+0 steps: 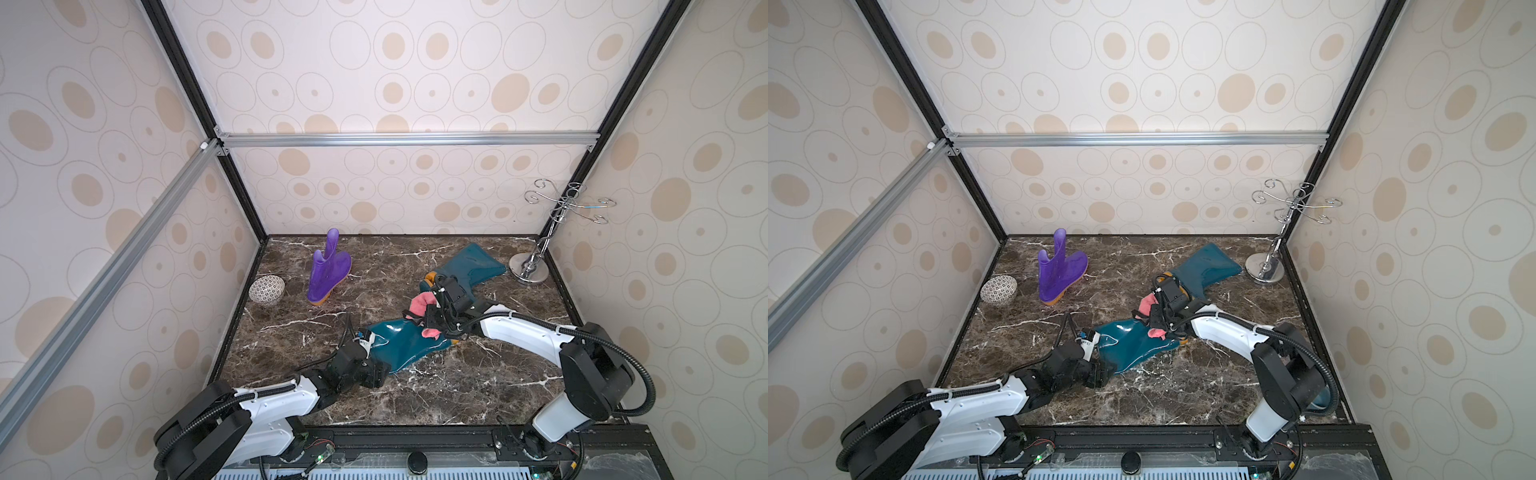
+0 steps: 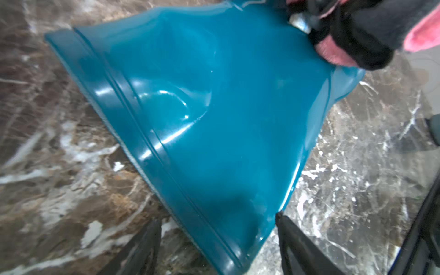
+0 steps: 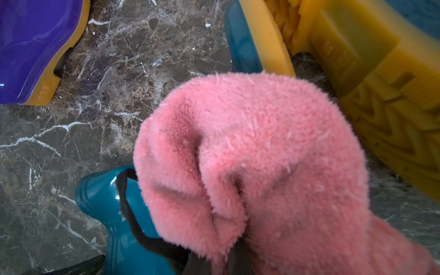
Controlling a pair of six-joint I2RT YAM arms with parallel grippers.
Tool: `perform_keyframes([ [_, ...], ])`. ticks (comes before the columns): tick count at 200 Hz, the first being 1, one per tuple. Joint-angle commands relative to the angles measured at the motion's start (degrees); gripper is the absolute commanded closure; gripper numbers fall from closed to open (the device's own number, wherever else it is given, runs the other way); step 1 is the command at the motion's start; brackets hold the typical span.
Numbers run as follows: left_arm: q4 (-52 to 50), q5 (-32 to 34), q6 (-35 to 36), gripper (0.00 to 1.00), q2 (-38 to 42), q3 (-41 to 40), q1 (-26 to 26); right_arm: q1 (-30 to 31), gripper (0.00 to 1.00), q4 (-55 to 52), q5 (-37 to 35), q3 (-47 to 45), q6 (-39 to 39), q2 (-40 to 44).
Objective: Wipe the rubber boots with a cloth
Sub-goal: Wipe the dirt off the rubber boot.
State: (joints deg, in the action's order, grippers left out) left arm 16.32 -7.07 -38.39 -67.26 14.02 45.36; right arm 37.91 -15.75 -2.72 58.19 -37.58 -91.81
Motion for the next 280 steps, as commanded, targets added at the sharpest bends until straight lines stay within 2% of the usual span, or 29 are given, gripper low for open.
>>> perform_keyframes([
  [1, 1.6, -2.1, -3.4, 0.24, 0.9, -1.6, -0.3, 0.4, 1.0, -3.3, -0.9, 0.9, -0.6, 1.6],
  [12, 2.8, -2.1, -4.1, 0.27, 0.4, -1.5, -0.3, 0.3, 1.0, -3.3, -0.8, 0.8, -0.6, 1.7],
  [24, 5.3, -3.3, -4.5, 0.41, -0.6, -1.3, -0.4, 0.3, 1.0, -3.4, -0.6, 0.8, -0.6, 1.5],
  [41, 7.1, -5.5, -4.9, 0.5, -3.1, -0.4, -0.4, 0.3, 1.0, -3.6, -0.6, 0.5, -0.6, 1.5],
  [63, 9.1, -7.7, -6.0, 0.5, -5.0, -1.1, -0.2, 0.3, 1.0, -3.0, -1.3, -0.4, -0.5, 2.0],
  [106, 9.9, -7.2, -6.5, 0.56, -4.9, -0.4, -0.3, 0.3, 1.0, -2.2, -0.6, -0.7, -0.7, 0.7],
  [125, 11.4, -8.5, -6.5, 0.63, -6.8, 0.6, -0.3, 0.3, 1.0, -2.1, -0.3, -0.8, -1.1, 0.0],
  [135, 12.2, -9.0, -6.9, 0.63, -7.9, 0.8, -0.3, 0.3, 1.0, -2.0, -0.2, -0.9, -1.1, 0.0],
  [157, 12.2, -9.4, -7.5, 0.52, -8.9, 1.3, -0.3, 0.4, 1.0, -2.0, -0.7, -1.1, -0.8, 0.3],
  [176, 10.5, -8.8, -8.7, 0.51, -6.0, 1.5, -0.3, 0.4, 1.0, -2.3, -0.7, -0.9, -0.6, 0.0],
  [192, 8.3, -7.6, -10.0, 0.42, -3.1, 1.5, -0.3, 0.3, 1.0, -2.1, -0.7, -1.3, -0.8, -0.1],
  [231, 10.4, -10.8, -14.6, 0.42, -1.8, 0.2, -0.2, 0.3, 1.0, -1.7, -0.7, -1.5, -0.8, -0.7],
  [280, 16.7, -12.6, -17.8, 0.44, -4.9, -2.4, 0.1, 0.4, 1.0, -1.5, -0.7, -1.5, -1.0, -0.1],
])
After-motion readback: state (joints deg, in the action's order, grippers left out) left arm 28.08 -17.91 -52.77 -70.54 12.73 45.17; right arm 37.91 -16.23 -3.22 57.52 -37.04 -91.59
